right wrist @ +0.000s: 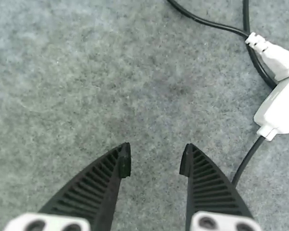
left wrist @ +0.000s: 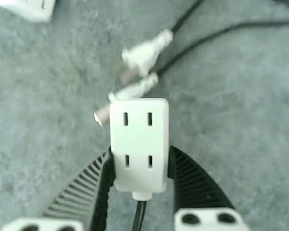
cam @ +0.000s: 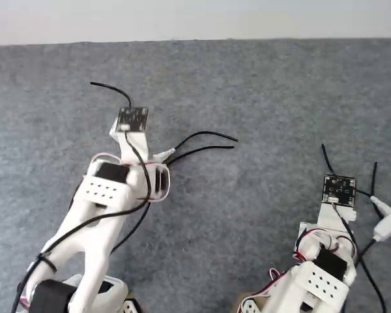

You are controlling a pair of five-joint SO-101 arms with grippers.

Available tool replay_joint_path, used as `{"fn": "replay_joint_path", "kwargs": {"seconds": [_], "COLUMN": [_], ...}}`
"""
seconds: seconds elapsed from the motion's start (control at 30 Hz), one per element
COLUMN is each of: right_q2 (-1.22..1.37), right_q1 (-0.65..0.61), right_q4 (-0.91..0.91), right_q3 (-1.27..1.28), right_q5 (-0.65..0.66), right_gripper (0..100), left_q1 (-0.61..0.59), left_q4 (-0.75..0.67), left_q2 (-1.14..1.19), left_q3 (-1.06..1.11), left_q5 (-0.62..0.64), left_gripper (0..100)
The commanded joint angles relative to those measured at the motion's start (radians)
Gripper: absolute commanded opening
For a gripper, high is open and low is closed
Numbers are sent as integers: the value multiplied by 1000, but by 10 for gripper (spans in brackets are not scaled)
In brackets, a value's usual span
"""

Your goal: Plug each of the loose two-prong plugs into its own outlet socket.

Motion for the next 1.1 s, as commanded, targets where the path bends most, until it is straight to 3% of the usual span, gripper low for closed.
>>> {"fn": "replay_joint_path", "kwargs": {"seconds": [0.0, 0.37, 0.73, 0.97, 1.07], "right_q2": [-12, -12, -12, -12, -12], "right_q1": [-28, -36, -36, -36, -36], "right_q4": [-22, -22, -22, -22, -22], "right_q3": [-8, -8, -8, -8, -8], "right_q5": [9, 9, 9, 11, 11], "right_gripper": [180, 180, 180, 180, 180], "left_q1": [6, 9, 98, 98, 98], "left_q4": [-34, -35, -37, -31, -31], "left_q2": [0, 63, 61, 61, 61], "left_q3": [42, 82, 122, 128, 122], "left_q5": [9, 6, 9, 72, 78], "left_gripper": [12, 13, 24, 261, 294]}}
